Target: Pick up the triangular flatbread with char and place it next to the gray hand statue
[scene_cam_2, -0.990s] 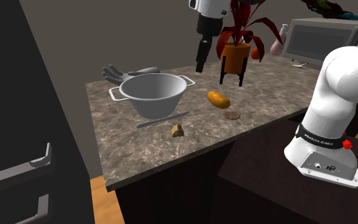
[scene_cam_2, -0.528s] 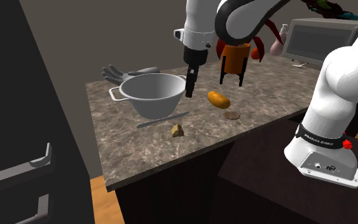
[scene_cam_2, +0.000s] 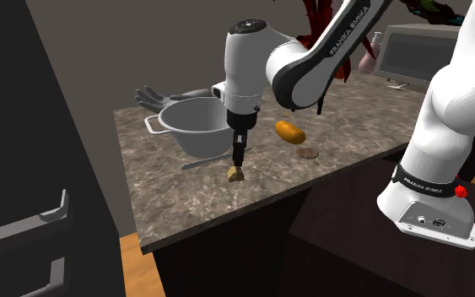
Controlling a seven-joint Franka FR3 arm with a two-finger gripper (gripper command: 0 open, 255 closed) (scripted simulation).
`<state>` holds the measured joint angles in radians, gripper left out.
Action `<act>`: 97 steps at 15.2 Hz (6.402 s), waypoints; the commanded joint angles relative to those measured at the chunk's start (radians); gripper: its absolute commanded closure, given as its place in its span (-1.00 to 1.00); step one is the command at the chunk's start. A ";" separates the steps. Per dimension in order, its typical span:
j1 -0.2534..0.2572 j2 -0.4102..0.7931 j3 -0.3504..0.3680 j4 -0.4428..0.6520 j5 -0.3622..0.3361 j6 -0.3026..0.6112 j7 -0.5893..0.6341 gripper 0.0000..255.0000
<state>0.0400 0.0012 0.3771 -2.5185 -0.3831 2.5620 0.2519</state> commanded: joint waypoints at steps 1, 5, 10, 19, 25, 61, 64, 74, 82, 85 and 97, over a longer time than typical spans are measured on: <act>0.003 0.089 0.001 0.030 -0.109 0.026 0.079 -1.00; 0.013 0.154 -0.023 0.046 -0.190 0.058 0.137 -1.00; 0.023 0.223 -0.058 0.061 -0.276 0.099 0.198 -1.00; 0.024 0.223 -0.058 0.061 -0.275 0.099 0.198 1.00; 0.023 0.222 -0.057 0.061 -0.275 0.098 0.197 1.00; 0.019 -0.183 0.002 0.128 0.179 -0.286 -0.202 1.00; 0.023 -0.206 -0.002 0.149 0.196 -0.326 -0.220 1.00; -0.068 -0.114 -0.113 0.253 0.157 -0.310 -0.394 1.00; -0.150 0.034 -0.199 0.417 0.136 -0.300 -0.551 1.00; -0.179 0.100 -0.225 0.498 0.136 -0.305 -0.609 1.00; -0.284 0.422 -0.291 0.948 0.165 -0.400 -0.827 1.00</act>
<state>-0.2359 0.3916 0.0894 -1.6237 -0.2225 2.1799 -0.5556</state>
